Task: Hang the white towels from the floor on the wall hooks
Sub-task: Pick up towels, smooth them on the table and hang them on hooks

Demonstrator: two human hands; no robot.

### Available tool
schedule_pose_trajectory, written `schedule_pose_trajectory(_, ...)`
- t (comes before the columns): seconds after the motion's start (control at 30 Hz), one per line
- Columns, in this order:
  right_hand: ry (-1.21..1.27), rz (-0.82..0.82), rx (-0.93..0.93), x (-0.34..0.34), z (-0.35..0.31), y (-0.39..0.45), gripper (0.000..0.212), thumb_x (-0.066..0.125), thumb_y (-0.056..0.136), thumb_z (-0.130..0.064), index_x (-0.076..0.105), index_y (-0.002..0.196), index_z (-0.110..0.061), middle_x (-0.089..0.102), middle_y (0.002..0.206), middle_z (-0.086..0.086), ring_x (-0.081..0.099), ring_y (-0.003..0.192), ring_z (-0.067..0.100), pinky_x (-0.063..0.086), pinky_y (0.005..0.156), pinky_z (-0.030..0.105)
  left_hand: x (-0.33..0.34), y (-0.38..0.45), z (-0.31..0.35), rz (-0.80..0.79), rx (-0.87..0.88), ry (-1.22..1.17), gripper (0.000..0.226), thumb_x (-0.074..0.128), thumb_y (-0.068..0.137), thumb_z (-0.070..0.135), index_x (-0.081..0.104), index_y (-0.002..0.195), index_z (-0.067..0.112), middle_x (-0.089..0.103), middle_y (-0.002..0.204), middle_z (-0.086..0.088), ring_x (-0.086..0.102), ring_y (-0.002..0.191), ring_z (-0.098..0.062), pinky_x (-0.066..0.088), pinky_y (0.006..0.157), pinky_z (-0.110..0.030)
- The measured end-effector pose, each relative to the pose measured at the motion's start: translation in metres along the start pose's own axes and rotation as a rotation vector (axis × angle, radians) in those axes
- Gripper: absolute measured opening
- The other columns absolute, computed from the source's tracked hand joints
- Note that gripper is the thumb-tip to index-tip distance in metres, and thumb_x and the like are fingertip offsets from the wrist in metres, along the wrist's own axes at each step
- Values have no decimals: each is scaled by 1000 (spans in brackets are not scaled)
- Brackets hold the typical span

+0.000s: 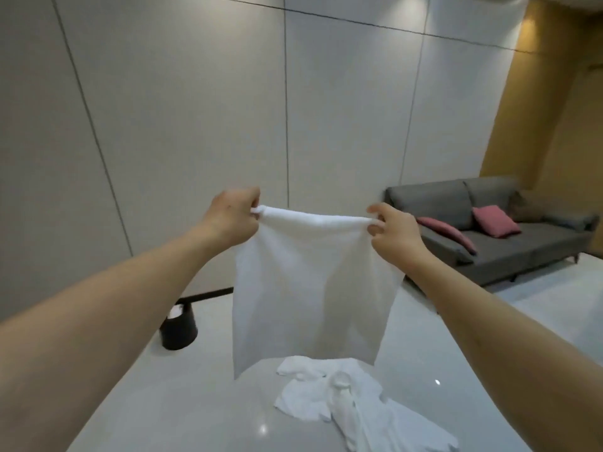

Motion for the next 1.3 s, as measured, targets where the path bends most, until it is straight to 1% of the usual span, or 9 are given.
schedule_pose_trajectory(0.23,66,-231,-214,138,-138,62,26,50,82,-5,72,92,-14,68,89,11,61,88,32,47,70,30,-69,-40,-144,-29,-179,287,32,52,74,-2,72,79,23,64,86,5,59,87,-27,38,67,-28)
schedule_pose_trajectory(0.4,181,-281,-408,236,-275,65,21,44,82,-5,64,89,-6,67,94,21,60,91,39,37,65,32,-134,-89,-256,-65,-402,447,56,50,72,0,74,108,36,69,114,1,60,109,-26,50,92,-32)
schedule_pose_trajectory(0.53,315,-309,-544,297,-400,43,34,30,70,-24,57,80,-7,65,90,19,58,85,37,34,63,33,-198,-130,-337,-48,-609,472,14,74,79,34,77,91,28,72,97,2,64,95,-21,55,85,-35)
schedule_pose_trajectory(0.67,378,-352,-672,345,-522,11,22,33,67,-28,39,65,-7,50,63,7,50,70,35,27,52,35,-268,-181,-417,158,-802,397,45,72,74,63,73,67,18,68,72,0,62,76,-17,58,71,-38)
schedule_pose_trajectory(0.77,406,-352,-781,375,-608,-17,39,42,77,-46,38,63,-10,45,58,2,50,67,31,28,55,35,-320,-219,-472,263,-901,399,40,76,74,57,67,63,20,65,74,1,60,80,-17,57,72,-36)
schedule_pose_trajectory(0.87,452,-385,-884,411,-690,-44,48,58,81,-61,58,72,-14,59,65,-1,57,71,23,45,62,34,-371,-256,-522,297,-950,467,32,74,78,46,61,62,22,62,76,1,59,83,-21,51,68,-32)
schedule_pose_trajectory(1.03,639,-486,-955,464,-820,-101,19,65,85,-46,74,89,-30,67,76,-9,64,84,20,52,73,31,-441,-320,-590,395,-986,591,20,62,81,28,42,83,25,56,77,-3,53,78,-29,44,57,-33)
schedule_pose_trajectory(1.13,672,-521,-989,494,-894,-136,17,64,88,-39,75,90,-26,69,84,-5,62,85,21,52,75,32,-476,-358,-632,355,-1036,667,20,61,87,25,54,106,30,62,96,-4,58,93,-33,52,72,-40)
schedule_pose_trajectory(1.3,718,-683,-1037,553,-1011,-196,16,62,94,-27,74,96,-19,65,88,-5,60,79,13,51,70,26,-532,-413,-709,317,-1170,880,11,60,86,20,71,85,22,63,79,-3,59,77,-27,46,62,-32)
Point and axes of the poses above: each hand's wrist, its own y-axis towards the middle knuckle, its own x-axis out of the palm, z = x × y, the point moved 1 cm from there along y, towards the middle knuckle
